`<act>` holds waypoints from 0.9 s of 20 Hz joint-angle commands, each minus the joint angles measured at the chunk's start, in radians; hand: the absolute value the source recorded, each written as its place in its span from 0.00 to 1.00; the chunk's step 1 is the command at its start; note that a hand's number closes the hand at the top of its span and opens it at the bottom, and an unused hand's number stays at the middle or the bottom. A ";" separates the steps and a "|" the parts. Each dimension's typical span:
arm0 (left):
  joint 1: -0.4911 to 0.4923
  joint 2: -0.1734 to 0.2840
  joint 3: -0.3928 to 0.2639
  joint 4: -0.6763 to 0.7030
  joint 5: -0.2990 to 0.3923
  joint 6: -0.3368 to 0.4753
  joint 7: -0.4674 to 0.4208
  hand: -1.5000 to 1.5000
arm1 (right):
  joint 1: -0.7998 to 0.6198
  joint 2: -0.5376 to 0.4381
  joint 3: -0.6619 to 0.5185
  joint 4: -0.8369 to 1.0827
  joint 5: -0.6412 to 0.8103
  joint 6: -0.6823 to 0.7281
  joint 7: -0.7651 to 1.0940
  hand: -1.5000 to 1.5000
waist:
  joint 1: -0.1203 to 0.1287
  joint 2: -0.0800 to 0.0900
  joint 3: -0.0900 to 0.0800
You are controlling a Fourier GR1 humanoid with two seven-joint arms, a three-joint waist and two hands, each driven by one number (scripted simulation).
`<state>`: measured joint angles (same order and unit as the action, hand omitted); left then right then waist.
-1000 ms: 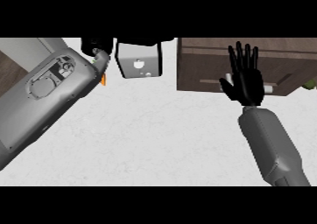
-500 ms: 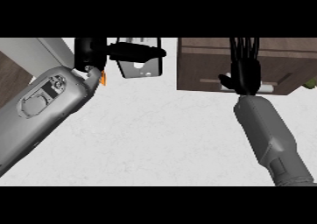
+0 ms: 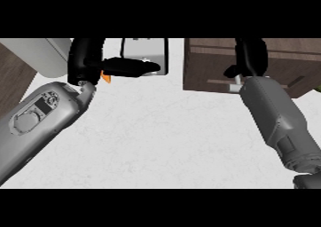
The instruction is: Pick up the can, place it into the drawer and close the drawer
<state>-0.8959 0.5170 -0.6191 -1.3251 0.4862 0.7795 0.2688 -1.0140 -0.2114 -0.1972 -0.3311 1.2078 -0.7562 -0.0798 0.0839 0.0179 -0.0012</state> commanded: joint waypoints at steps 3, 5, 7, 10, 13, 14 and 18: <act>0.062 0.020 0.025 -0.024 -0.006 -0.028 -0.034 0.00 | -0.116 -0.005 -0.043 0.065 -0.031 -0.001 -0.006 0.00 | 0.017 0.019 0.003; 0.069 0.038 0.029 -0.047 -0.018 -0.025 -0.018 0.00 | -0.111 0.004 -0.048 0.084 -0.050 0.034 -0.075 0.00 | 0.006 0.011 0.004; 0.095 0.042 0.035 -0.064 -0.012 -0.041 -0.033 0.00 | -0.141 -0.011 -0.078 0.083 -0.083 0.069 -0.092 0.00 | 0.011 0.012 0.004; 0.099 0.018 0.031 -0.045 -0.026 -0.014 -0.042 0.00 | -0.152 0.057 -0.130 0.039 -0.159 0.044 -0.168 0.00 | 0.009 0.015 0.006; 0.092 0.029 0.043 -0.069 -0.012 -0.025 -0.012 0.00 | -0.152 0.045 -0.208 0.030 -0.252 0.093 -0.233 0.00 | 0.006 0.010 0.007; 0.119 0.007 0.026 -0.074 -0.026 -0.011 -0.041 0.00 | -0.160 0.072 -0.227 0.017 -0.276 0.085 -0.244 0.00 | 0.006 0.010 0.007; 0.135 0.040 0.036 -0.096 -0.033 -0.026 -0.033 0.00 | -0.151 0.075 -0.293 0.011 -0.357 0.134 -0.334 0.00 | -0.004 0.004 0.006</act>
<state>-0.7785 0.5434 -0.5855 -1.4019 0.4599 0.7608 0.2353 -1.1026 -0.1878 -0.3932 -0.2818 0.9798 -0.6457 -0.3654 0.0586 0.0286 0.0062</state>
